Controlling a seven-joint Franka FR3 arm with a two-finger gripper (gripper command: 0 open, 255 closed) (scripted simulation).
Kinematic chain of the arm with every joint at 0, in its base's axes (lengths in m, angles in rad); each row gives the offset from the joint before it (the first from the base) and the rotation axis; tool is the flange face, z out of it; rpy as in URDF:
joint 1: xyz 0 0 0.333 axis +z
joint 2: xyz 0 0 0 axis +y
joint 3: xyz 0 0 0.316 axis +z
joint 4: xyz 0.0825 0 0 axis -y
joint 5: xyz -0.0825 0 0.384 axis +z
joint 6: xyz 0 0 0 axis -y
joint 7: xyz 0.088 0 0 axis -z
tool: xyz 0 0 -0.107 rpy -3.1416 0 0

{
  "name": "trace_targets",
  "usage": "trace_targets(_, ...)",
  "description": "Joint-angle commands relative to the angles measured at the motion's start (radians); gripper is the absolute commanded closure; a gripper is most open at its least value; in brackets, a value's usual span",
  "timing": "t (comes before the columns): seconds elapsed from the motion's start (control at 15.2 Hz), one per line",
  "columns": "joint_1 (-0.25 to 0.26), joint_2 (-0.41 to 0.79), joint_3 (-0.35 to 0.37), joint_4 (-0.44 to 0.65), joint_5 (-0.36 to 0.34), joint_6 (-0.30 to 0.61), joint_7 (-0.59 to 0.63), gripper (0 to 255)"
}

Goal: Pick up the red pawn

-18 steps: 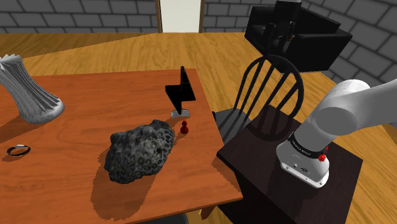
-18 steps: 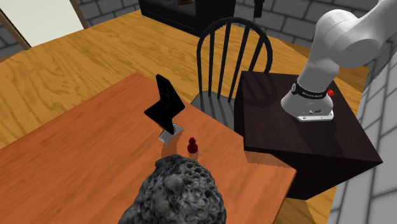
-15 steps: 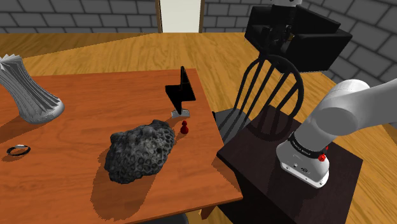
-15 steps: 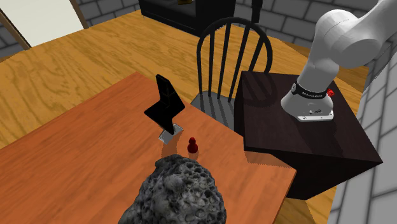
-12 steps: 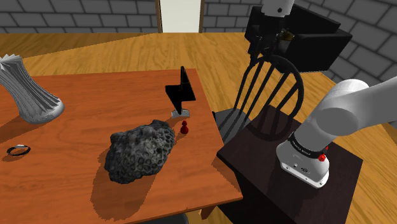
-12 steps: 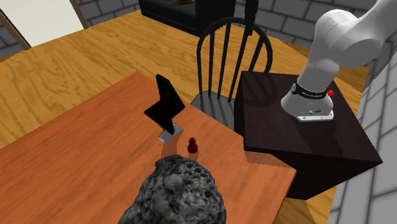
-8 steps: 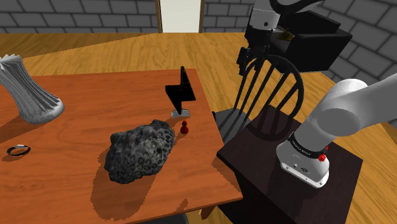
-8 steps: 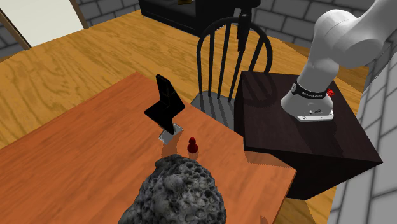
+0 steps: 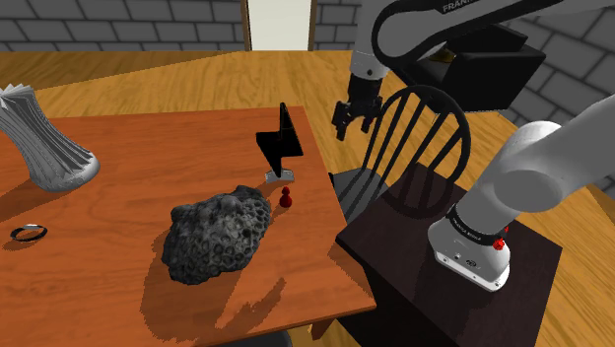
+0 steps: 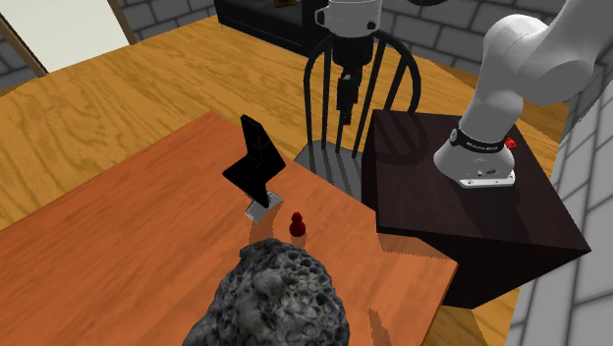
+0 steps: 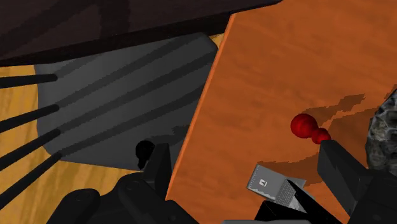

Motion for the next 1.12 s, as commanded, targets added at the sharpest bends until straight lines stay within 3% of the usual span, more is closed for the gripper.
trace_targets(0.0,0.015,0.066,0.026,-0.005,0.019,0.083,0.022,0)
trace_targets(0.53,0.056,0.372,0.109,0.08,0.036,0.343,0.115,0)
trace_targets(1.06,0.114,0.696,0.133,0.252,-0.047,0.529,0.249,0)
